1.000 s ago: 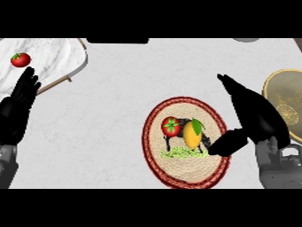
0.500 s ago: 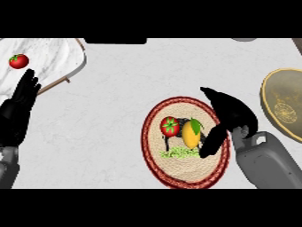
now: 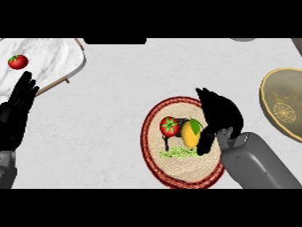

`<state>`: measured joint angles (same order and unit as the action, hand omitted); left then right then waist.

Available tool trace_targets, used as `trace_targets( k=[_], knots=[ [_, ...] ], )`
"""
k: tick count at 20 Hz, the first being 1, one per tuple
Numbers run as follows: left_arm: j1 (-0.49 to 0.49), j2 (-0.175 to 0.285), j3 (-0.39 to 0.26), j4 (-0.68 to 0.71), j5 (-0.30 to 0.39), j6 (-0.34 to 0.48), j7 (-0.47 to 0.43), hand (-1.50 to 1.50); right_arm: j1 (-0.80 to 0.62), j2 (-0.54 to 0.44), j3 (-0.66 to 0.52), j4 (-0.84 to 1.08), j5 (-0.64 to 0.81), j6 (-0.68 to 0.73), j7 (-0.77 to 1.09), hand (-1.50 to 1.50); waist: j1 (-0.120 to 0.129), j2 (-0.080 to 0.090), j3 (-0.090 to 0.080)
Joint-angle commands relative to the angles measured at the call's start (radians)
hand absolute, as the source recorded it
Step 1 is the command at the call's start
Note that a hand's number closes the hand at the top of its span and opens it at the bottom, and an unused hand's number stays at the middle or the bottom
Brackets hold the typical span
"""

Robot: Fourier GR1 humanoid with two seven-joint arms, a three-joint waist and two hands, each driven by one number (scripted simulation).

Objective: Pick the lemon from the placemat and place it in the bowl

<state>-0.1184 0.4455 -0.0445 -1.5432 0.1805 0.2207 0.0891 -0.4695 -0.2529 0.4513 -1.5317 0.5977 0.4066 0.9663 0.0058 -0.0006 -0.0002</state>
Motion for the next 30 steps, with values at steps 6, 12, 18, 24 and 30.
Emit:
trace_targets(
  k=[6,12,18,24,30],
  knots=[
    [-0.006,-0.065,0.011,0.029,-0.061,-0.026,0.003,0.0,0.102,0.096,0.01,0.096,0.116,-0.038,-0.034,-1.5,-0.005,0.001,0.0],
    [-0.006,-0.08,0.071,0.046,-0.083,-0.072,-0.024,0.0,0.162,0.081,-0.043,0.058,0.153,0.009,-0.08,-1.5,-0.006,0.0,0.0],
    [-0.089,-0.115,0.083,0.076,-0.126,-0.063,0.034,0.0,0.082,0.156,-0.079,0.25,0.249,-0.086,-0.152,-1.5,-0.005,0.002,0.0],
    [0.045,-0.126,0.116,-0.079,-0.113,-0.119,0.046,0.0,0.096,0.197,-0.138,0.265,0.247,-0.045,-0.147,-1.5,-0.001,0.0,0.0],
    [-0.025,-0.132,0.114,-0.047,-0.15,-0.117,0.064,0.0,0.084,0.223,-0.114,0.388,0.283,-0.146,-0.313,1.5,-0.002,0.001,0.0]
  ],
)
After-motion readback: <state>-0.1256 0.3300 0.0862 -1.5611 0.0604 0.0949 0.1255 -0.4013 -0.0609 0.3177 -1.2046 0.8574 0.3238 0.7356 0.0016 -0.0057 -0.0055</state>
